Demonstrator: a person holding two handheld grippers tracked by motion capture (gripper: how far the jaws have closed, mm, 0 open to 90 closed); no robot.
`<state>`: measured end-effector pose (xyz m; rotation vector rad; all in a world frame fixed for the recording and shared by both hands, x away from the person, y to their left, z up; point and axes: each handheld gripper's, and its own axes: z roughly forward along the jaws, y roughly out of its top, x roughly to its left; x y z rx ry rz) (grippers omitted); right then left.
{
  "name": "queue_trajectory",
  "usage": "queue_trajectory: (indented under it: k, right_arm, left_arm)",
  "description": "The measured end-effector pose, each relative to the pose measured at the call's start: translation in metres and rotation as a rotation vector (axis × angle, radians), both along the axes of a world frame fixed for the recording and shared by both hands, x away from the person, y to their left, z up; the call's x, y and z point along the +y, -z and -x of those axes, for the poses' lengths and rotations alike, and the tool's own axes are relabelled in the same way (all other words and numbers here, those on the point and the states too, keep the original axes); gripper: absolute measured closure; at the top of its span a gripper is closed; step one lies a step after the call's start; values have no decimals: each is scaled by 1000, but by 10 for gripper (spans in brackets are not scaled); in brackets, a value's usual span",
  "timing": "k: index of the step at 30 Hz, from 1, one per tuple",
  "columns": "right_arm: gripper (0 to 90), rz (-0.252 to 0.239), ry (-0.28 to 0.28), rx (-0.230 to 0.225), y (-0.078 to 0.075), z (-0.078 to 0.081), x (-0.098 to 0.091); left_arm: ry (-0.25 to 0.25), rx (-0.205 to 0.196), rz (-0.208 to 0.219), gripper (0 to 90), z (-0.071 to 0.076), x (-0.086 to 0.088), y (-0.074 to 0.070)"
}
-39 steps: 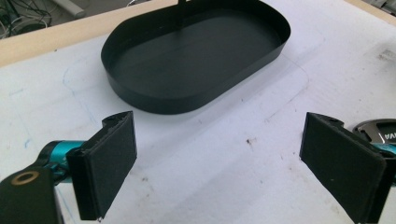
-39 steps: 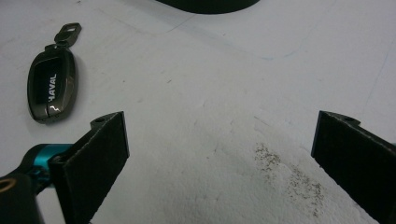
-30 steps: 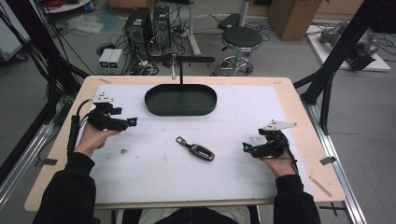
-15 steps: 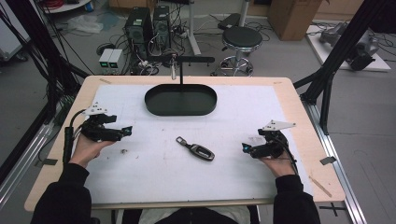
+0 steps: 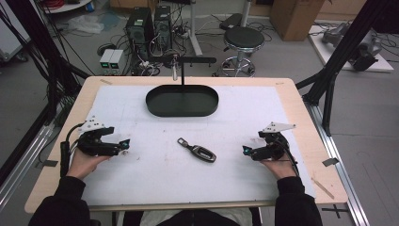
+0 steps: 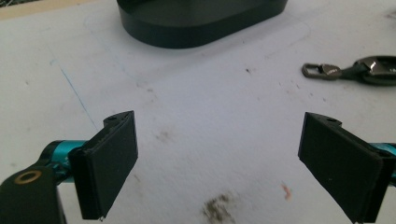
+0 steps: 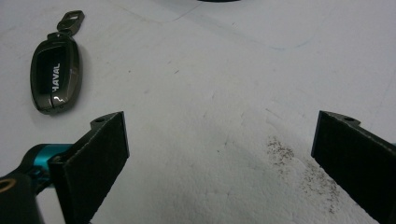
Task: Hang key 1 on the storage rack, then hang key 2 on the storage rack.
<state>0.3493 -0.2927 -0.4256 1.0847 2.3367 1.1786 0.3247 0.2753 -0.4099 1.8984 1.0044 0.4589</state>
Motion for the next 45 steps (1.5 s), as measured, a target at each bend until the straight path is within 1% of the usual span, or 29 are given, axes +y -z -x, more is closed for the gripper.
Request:
queue_trajectory:
  k: [2,4,6,8,10,15,20,24,25,31,34,36,38,41,43,45]
  right_arm:
    - [32,4,-4,4,1,-1,1]
    - [32,6,-2,10,1,-1,1]
    - [31,-3,-6,11,0,-3,3]
    - [23,-21,-22,35,-1,-5,6]
    - [23,-5,-30,34,-3,-6,11]
    - [23,16,-65,51,-11,-14,30]
    - [23,45,-98,66,-16,-23,50]
    - [23,51,-117,70,-20,-28,64]
    - [23,49,-118,78,-22,-28,67]
    - [23,55,-142,89,-28,-36,86]
    - [23,66,-169,93,-30,-38,100]
    - [24,81,-186,89,-33,-40,107]
    - [24,87,-199,87,-35,-41,115]
    - [24,99,-202,100,-35,-45,124]
    - [24,108,-208,107,-33,-47,130]
    - [24,120,-214,122,-30,-49,137]
  left_arm:
    - [-3,4,8,123,6,1,6]
    - [-6,8,8,123,7,3,9]
    - [-10,11,9,123,9,4,12]
    - [-9,7,8,123,10,4,13]
    - [-9,5,10,123,11,3,14]
    - [-6,1,7,123,14,5,16]
    - [-15,-5,11,123,16,6,17]
    - [-14,-3,0,123,19,7,21]
    - [-15,-3,-1,123,20,7,21]
    - [-23,-8,-3,123,22,8,21]
    - [-25,-9,-16,123,22,8,23]
    - [-17,-10,-22,123,23,7,23]
    - [-21,-14,-22,123,23,6,23]
    - [-19,-11,-24,123,22,7,23]
    - [-18,-13,-22,123,22,7,23]
    - [-17,-17,-21,123,22,7,23]
